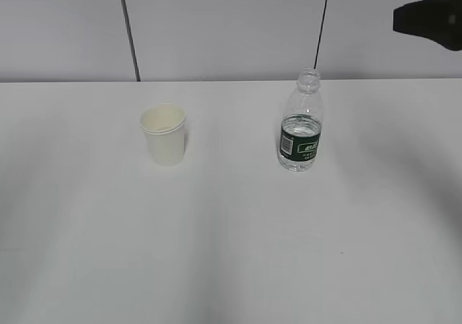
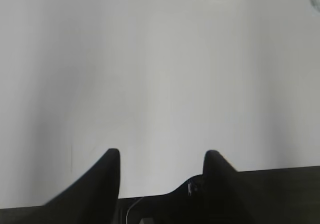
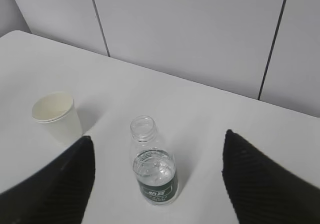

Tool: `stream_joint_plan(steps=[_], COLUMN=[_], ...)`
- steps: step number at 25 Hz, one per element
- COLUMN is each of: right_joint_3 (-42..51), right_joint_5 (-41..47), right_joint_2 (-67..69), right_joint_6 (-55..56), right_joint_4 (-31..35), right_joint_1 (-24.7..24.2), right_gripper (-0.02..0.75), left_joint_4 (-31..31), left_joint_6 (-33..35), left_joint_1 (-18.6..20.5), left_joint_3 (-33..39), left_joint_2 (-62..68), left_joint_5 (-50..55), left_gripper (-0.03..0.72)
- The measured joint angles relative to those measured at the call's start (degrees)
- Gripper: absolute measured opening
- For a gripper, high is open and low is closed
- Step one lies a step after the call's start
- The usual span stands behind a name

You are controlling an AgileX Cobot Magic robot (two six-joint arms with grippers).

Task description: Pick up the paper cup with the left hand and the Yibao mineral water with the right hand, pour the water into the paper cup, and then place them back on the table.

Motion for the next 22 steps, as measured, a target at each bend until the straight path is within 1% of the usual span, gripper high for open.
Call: stream_joint_plan(steps=[4,9,11,17,22], right_joint_3=[2.79,6.34,7.76,10.13,11.01], right_joint_5=[2.39,9.97,11.68,12.55,12.43], right_joint_2=[-0.68,-0.68,-0.68,-0.68,-2.03], right_joint_6=[0.04,0.04,0.04,0.04,0.04], right_joint_4=[0.00,0.00,0.00,0.00,0.00], right_joint_1=[-0.09,-0.09,-0.09,-0.09,-0.09], right_gripper=[0.585,0.585,0.585,0.585,0.585], left_joint_4=[-0.40,-0.89,-0.89,-0.96,-0.91], left_joint_6=[2.64,4.40,5.11,6.06,6.10], left_joint_1=[0.00,0.00,0.00,0.00,0.00], left_joint_3=[2.14,8.18,11.00,18.75,22.01], left_joint_2=[-7.11,-15.57,-19.13,-28.88,-37.36], left_joint_5=[0.35,-1.25,-2.70,-5.34,-5.53], left_gripper=[0.339,0.339,0.339,0.333,0.332])
